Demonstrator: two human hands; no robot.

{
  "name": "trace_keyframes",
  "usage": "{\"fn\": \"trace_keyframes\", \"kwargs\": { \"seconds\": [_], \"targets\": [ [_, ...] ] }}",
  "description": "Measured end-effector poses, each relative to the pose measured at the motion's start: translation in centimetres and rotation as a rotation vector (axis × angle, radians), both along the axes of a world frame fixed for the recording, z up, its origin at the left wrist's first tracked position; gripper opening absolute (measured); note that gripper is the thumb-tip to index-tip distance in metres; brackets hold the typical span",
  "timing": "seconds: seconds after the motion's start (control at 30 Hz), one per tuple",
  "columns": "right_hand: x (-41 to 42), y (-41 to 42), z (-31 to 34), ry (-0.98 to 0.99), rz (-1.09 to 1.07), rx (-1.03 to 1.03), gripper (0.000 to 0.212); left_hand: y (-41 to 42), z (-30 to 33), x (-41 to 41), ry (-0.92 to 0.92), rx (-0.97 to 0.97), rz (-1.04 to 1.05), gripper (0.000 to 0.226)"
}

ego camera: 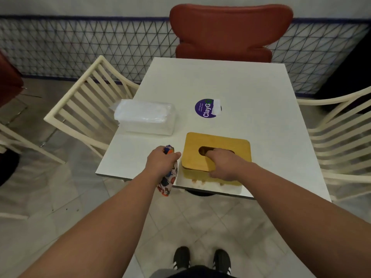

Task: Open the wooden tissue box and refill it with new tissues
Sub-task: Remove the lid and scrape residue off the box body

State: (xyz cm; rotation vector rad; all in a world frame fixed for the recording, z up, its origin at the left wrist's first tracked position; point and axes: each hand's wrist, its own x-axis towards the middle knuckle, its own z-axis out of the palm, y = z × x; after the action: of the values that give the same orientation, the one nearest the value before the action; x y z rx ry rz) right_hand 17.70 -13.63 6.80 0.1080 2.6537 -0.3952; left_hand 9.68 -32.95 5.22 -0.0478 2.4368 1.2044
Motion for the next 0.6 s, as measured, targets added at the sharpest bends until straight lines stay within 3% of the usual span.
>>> {"fn": "trace_keyframes", "kwargs": {
  "seconds": [0.23, 0.47, 0.6],
  "targets": [
    [0.1, 0.0, 2.3, 0.160, -0.182, -0.081, 0.067, 0.1, -0.7, -0.5, -0.030, 0.011, -0.062, 0.035],
    [0.8, 4.1, 4.3, 0.415, -0.697, 0.026, 0.061, 0.8, -1.3, -0.8, -0.019, 0.017, -0.126, 0.034],
    [2.8, 8.5, 1.7, 0.369, -0.982, 0.074, 0.063, 0.7, -1.8, -0.5, -0.005, 0.057, -0.091, 0.029]
  ]
}}
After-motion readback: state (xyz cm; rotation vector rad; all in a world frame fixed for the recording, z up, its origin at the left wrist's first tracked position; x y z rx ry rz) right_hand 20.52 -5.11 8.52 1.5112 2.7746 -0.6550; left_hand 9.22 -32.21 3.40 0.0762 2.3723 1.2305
